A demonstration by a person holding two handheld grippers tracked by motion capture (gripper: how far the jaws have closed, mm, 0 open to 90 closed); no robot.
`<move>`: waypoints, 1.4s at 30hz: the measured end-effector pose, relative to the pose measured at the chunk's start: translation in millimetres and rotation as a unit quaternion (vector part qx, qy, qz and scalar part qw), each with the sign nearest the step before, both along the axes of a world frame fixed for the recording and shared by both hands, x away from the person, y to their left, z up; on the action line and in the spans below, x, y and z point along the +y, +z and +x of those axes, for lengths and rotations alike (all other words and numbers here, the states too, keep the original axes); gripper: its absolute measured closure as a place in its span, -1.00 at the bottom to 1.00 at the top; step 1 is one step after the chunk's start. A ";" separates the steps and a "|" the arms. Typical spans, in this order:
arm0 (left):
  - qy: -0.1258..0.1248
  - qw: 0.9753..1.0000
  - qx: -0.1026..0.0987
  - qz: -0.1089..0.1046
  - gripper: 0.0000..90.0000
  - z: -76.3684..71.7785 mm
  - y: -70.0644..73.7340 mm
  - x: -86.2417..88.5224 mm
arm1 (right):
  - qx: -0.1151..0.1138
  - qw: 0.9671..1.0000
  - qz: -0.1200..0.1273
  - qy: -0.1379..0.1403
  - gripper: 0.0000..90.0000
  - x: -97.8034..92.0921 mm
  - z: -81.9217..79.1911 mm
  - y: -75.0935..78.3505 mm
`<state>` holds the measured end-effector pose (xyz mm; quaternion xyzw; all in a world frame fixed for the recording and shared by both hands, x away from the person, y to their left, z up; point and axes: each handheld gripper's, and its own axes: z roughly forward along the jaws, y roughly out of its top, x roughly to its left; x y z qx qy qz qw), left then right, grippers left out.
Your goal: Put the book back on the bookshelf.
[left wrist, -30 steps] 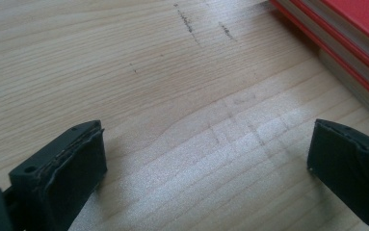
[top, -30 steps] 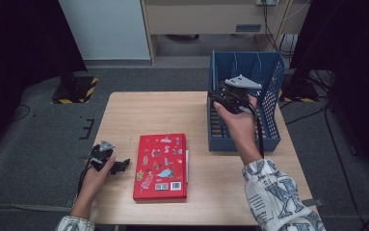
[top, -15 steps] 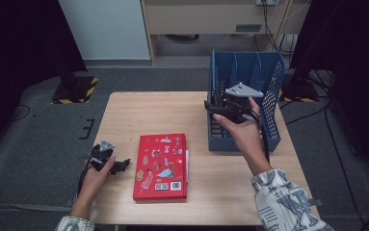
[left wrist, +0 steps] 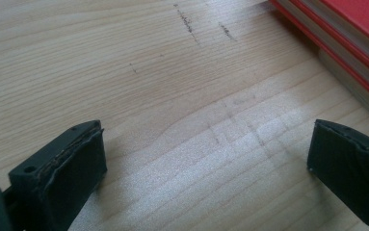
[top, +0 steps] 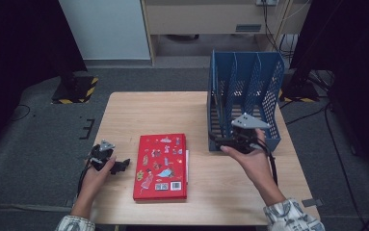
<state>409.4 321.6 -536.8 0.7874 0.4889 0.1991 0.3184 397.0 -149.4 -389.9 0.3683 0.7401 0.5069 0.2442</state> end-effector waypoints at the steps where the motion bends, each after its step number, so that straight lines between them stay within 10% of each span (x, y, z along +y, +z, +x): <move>1: 0.000 1.000 0.000 0.000 -1.00 0.0 0.0 0.0 | 0.004 1.000 -0.001 0.004 -0.79 0.2 -4.3 -6.1; 15: -0.001 1.000 -0.002 0.002 -0.97 0.0 1.5 1.6 | 0.058 0.994 -0.038 0.082 -0.73 36.3 -30.0 -68.0; 20: 0.013 0.999 -0.025 -0.031 -0.90 -4.7 11.8 6.6 | 0.073 0.990 -0.054 0.109 -0.71 57.9 -37.0 -78.6; 42: -0.091 0.994 -0.009 -0.055 -0.91 -17.4 26.0 -62.4 | 0.130 0.977 -0.070 0.156 -0.77 93.5 -40.7 -114.7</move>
